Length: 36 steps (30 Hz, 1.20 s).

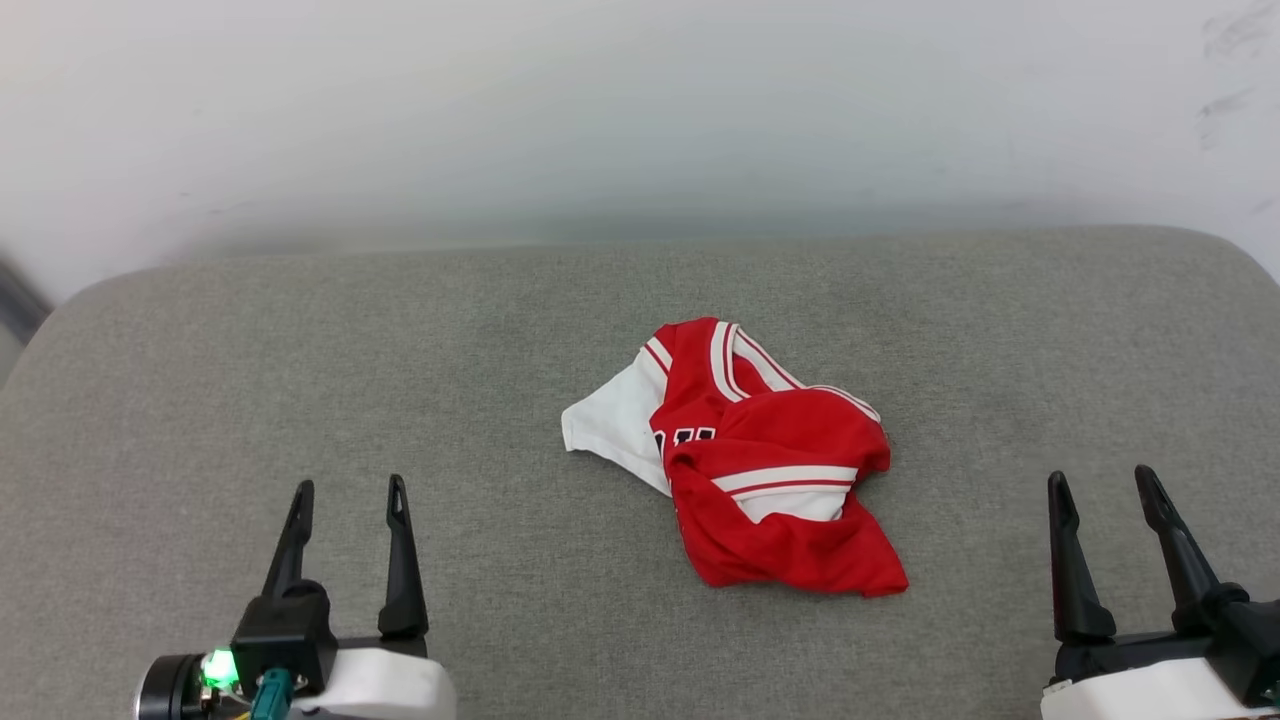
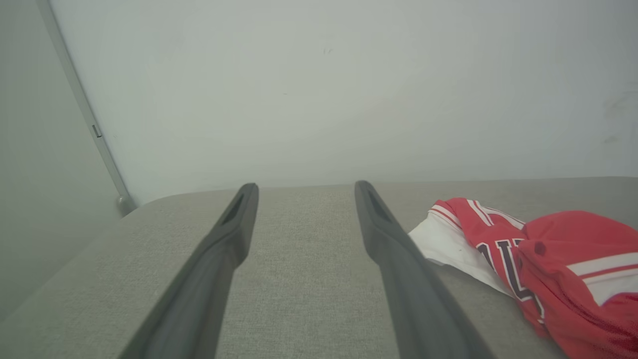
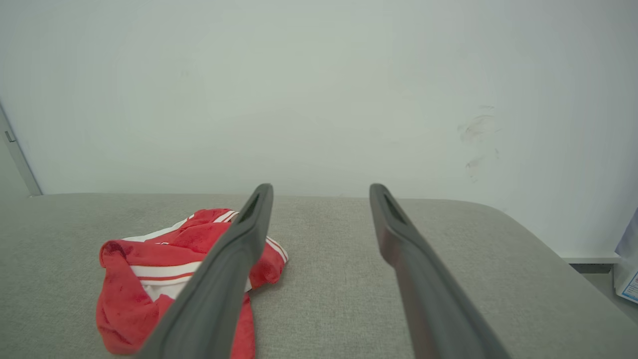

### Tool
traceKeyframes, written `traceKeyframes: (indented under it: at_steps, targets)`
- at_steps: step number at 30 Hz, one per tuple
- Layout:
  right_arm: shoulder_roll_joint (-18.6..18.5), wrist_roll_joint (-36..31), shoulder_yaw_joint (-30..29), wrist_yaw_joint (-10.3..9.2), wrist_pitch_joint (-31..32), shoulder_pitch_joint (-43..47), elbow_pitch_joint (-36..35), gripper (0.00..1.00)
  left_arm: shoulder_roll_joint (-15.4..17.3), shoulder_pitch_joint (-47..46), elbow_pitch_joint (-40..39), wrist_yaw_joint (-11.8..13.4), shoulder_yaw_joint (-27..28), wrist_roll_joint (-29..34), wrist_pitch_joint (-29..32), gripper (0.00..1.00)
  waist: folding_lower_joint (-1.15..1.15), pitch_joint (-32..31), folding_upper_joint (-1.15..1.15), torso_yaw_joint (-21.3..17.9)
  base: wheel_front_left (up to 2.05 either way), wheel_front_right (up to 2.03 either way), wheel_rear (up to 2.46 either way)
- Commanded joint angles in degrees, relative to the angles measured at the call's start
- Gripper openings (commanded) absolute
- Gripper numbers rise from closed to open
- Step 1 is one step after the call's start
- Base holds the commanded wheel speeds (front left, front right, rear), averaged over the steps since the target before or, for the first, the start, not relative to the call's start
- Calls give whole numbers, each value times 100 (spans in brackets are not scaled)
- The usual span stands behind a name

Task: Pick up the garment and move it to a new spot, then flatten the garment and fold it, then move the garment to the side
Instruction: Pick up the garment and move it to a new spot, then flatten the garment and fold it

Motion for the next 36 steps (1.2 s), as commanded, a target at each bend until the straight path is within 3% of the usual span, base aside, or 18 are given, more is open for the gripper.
traceKeyframes:
  at_steps: [1, 10, 17, 36]
  targets:
    - [6, 64, -18, -4, -14, 73, 28, 100, -97, 113, -30, -89, 93, 106, -14, 100, 0, -28, 0, -16, 0, 0, 0]
    - [6, 172, -9, -4, -14, 311, 114, 100, -727, 622, -4, -752, 701, 548, -15, 100, 0, -146, 0, -69, 0, 0, 0]
    - [6, 251, 43, -4, -14, 497, 168, 100, -1034, 811, 195, -1185, 1092, 734, -15, 100, 0, -230, 0, -31, 0, 0, 0]
    - [7, 224, 112, -4, -14, 473, 107, 100, -1346, 606, 486, -1767, 1630, 942, -15, 100, 0, -231, 0, -7, 0, 0, 0]
